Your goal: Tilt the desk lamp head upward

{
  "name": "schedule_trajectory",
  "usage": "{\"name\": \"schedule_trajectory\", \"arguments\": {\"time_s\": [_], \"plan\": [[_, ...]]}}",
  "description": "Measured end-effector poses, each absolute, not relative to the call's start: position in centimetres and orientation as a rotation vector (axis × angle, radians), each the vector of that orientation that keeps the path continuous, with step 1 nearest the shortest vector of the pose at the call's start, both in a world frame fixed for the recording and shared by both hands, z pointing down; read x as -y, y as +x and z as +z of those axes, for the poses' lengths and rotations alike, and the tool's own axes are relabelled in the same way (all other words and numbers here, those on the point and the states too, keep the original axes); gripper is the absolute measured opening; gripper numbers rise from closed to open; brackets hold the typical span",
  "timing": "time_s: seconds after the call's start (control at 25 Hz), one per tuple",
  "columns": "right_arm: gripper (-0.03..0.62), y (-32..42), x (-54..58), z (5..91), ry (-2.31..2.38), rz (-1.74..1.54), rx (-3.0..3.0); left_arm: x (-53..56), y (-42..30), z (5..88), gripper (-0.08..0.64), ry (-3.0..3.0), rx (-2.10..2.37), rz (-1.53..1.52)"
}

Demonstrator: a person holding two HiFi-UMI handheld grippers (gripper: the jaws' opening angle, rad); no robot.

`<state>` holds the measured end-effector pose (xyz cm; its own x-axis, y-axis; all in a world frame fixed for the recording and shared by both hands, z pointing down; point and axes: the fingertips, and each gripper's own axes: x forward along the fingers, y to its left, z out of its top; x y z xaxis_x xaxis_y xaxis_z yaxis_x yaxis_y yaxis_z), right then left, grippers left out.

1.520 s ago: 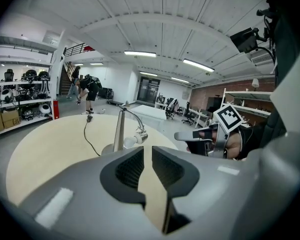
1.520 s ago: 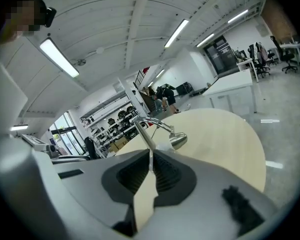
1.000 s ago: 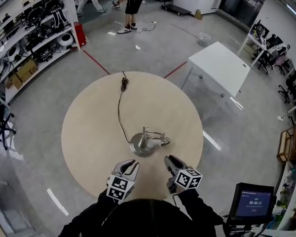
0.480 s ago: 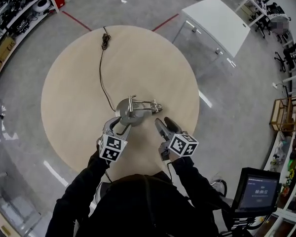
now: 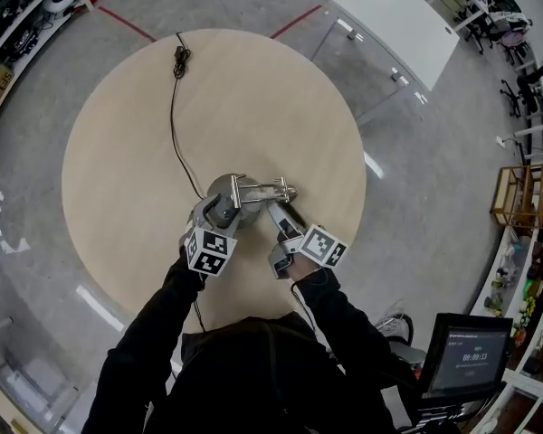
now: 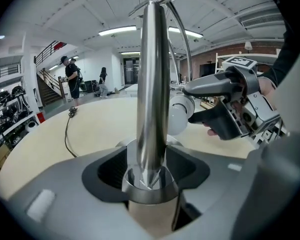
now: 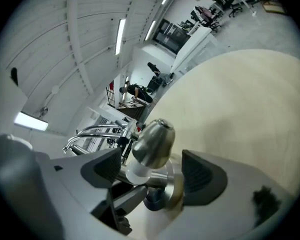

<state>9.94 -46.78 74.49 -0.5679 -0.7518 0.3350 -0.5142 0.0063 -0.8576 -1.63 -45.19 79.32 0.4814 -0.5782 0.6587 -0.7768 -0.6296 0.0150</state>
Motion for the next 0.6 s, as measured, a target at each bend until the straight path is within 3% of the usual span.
{"name": "schedule_trajectory", "arguments": {"time_s": [0.44, 0.6], "plan": [[0.370, 10.3, 47.9, 74.0, -1.351, -1.581, -1.950, 44.6, 0.1, 80.4, 0.218, 2.393, 1.125, 0.962], [0.341, 10.7, 48.1, 73.4, -1.381, -1.551, -2.008, 44.6, 0.1, 80.5, 0.218, 2.392, 1.114, 0.946]]}}
